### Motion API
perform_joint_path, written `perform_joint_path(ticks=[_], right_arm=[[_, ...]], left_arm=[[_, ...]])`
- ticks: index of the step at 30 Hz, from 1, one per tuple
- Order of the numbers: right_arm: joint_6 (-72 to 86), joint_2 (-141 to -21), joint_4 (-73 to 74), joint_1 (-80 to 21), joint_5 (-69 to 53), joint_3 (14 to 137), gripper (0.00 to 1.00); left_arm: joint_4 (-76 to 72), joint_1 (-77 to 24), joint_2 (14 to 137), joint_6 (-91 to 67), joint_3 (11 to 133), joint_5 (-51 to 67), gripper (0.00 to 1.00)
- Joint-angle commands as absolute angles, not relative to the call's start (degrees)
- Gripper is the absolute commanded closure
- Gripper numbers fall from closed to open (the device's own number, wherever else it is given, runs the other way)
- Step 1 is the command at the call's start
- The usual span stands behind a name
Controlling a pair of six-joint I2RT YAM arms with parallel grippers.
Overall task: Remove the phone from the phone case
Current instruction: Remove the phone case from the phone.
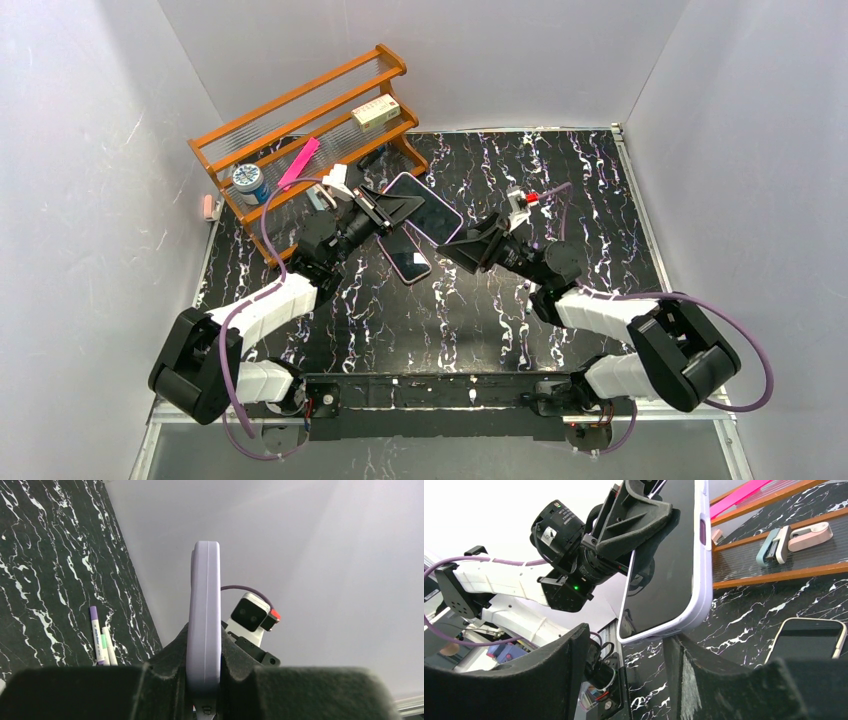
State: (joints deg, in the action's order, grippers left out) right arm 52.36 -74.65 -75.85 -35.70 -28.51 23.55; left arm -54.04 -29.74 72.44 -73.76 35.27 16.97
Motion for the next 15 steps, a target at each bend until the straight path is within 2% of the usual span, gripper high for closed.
perform_joint_path(ticks=[1,8,15], right_arm=[[51.0,-76.0,-82.2,-36.0,-28.4,26.8,0.41],[47.8,-77.6,-84.4,-35.9,-30.2,26.7,0.74],[30.4,-75.7,-79.8,-36.0,-34.1,28.0,0.99]], left_arm=[[-59.3,-30.0,70.0,-75.4,35.9,16.7,1.00],[-59.3,-30.0,70.9,-77.3,36.0,17.5,1.00],[-59.2,-30.0,73.2,-82.1,36.8,21.5,1.00]])
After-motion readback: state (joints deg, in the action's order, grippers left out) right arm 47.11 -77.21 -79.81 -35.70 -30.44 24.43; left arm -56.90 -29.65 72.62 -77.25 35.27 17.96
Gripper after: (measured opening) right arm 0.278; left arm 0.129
